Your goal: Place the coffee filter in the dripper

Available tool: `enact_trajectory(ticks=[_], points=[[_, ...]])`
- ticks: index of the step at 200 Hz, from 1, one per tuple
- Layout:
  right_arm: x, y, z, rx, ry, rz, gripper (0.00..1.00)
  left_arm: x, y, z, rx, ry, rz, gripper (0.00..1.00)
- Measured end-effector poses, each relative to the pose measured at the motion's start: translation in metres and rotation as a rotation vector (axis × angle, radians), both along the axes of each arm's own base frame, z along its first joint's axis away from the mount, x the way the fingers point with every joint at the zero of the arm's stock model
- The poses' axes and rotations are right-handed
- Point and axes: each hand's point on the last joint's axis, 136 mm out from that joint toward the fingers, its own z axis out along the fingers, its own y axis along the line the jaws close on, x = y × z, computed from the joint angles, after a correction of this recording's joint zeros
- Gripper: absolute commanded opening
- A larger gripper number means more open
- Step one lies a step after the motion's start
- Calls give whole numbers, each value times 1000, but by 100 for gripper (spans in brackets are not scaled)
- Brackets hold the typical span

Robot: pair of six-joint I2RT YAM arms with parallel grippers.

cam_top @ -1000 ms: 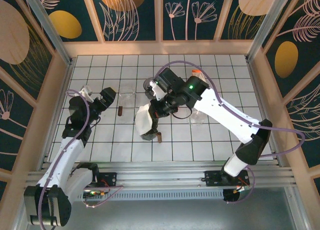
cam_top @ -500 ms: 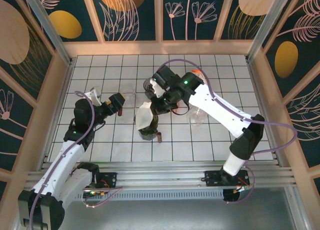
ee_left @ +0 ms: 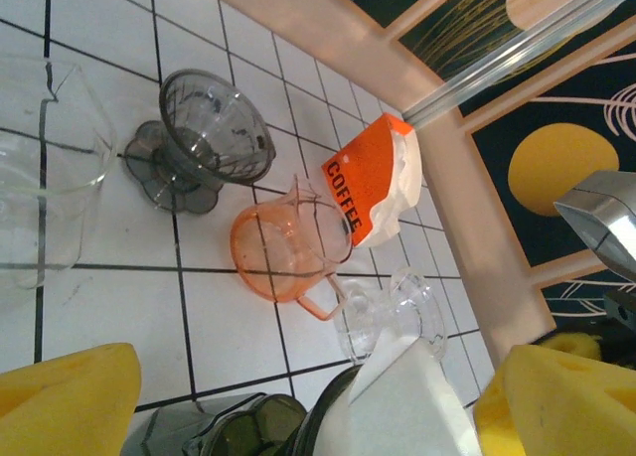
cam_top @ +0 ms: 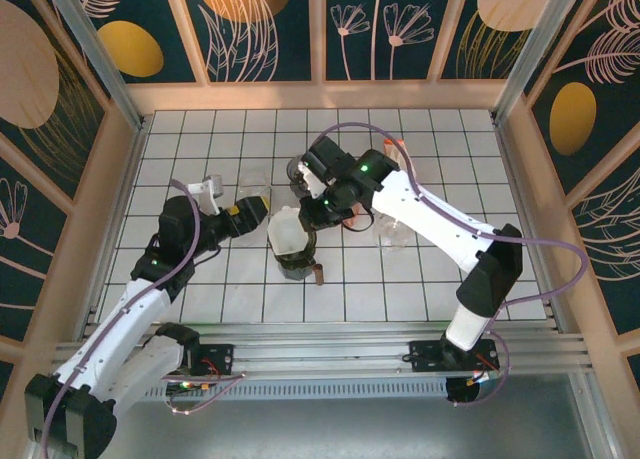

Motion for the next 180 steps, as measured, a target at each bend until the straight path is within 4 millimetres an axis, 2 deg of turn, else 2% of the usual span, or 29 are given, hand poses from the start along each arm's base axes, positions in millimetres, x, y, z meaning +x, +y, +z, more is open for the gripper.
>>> enact_trajectory(ticks=[20,37,89,108,151,180], points=[[1,-2,-8,-11,-7,-4,51,0,-1,-6,10,26,-5,89],[0,-6,-7,-1,-27,-11,57,0,-1,-7,14,37,-7,88],[-2,-18,24,137,-173,-43,69,-7,-7,-6,11,65,-49,88],[-2,-19,26,180,-203,-55,77,-12,-10,-8,24,87,-66,85],[9,-11,17,202,-244,-61,78,-25,-19,-13,64,128,-109,82],[16,-7,12,196,-265,-69,77,-30,-18,-23,89,165,-104,79]])
